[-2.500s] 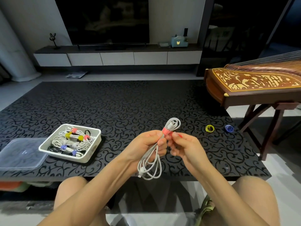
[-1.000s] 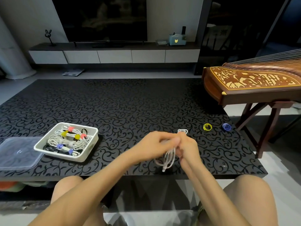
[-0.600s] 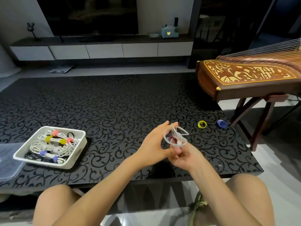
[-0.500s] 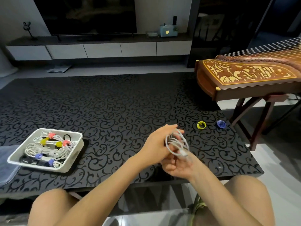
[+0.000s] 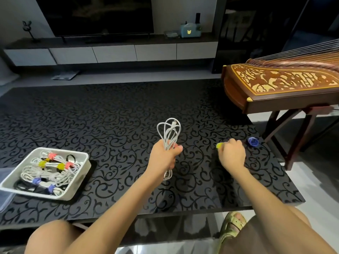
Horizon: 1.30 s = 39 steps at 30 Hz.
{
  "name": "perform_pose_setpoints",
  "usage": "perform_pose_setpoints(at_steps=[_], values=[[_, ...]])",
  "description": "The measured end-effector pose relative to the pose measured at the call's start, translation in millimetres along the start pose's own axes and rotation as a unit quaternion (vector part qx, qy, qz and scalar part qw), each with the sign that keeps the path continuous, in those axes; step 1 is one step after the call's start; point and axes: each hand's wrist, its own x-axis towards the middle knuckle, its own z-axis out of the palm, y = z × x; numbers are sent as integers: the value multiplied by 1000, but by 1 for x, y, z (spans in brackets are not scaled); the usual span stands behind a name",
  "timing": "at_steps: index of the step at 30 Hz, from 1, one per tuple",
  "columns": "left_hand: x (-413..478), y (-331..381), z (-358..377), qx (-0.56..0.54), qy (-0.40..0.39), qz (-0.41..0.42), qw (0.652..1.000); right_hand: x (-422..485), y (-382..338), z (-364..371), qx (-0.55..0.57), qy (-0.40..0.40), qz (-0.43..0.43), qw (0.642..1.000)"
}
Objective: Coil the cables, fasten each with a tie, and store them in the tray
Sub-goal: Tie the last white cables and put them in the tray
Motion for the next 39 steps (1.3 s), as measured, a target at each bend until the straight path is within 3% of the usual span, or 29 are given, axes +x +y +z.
perform_pose_setpoints(at_steps=[2, 4, 5, 7, 11, 16, 18, 21, 23, 24, 26, 28, 29, 30, 33, 34, 39], values=[[-3, -3, -4, 63, 2, 35, 997, -25, -19, -12, 245, -13, -25, 969], [-8, -5, -8, 100, -24, 78, 992, -58, -39, -35, 527, -137, -42, 837], [-12, -6, -11, 116, -39, 92, 988, -73, -46, -47, 603, -190, -59, 772], [-22, -7, -17, 131, -68, 100, 984, -97, -51, -69, 663, -255, -101, 697], [-38, -7, -29, -16, -109, 35, 993, -119, -55, -97, 693, -259, -141, 657], [-58, 6, -35, -119, -131, 23, 984, -133, -59, -114, 691, -226, -170, 665], [-66, 13, -36, -114, -148, 34, 982, -137, -60, -115, 683, -223, -177, 672], [-72, 18, -33, -90, -108, 47, 989, -143, -61, -118, 670, -209, -182, 689], [-71, 22, -31, -153, -78, -15, 985, -146, -61, -120, 677, -204, -195, 679], [-70, 26, -32, -197, -69, -51, 977, -148, -60, -120, 695, -207, -201, 658], [-68, 30, -37, -252, -44, -82, 963, -152, -56, -120, 756, -235, -204, 576], [-69, 31, -42, -243, -33, -59, 968, -154, -54, -122, 805, -275, -191, 489], [-71, 31, -43, -230, -40, -50, 971, -155, -55, -123, 810, -291, -181, 475], [-75, 32, -43, -212, -52, -41, 975, -157, -57, -123, 798, -299, -166, 496], [-81, 30, -42, -158, -76, -10, 984, -161, -67, -120, 693, -269, -117, 659], [-82, 30, -42, -142, -79, -4, 987, -162, -69, -119, 667, -258, -111, 690], [-89, 32, -50, -81, -133, 18, 988, -158, -62, -117, 677, -212, -35, 704]])
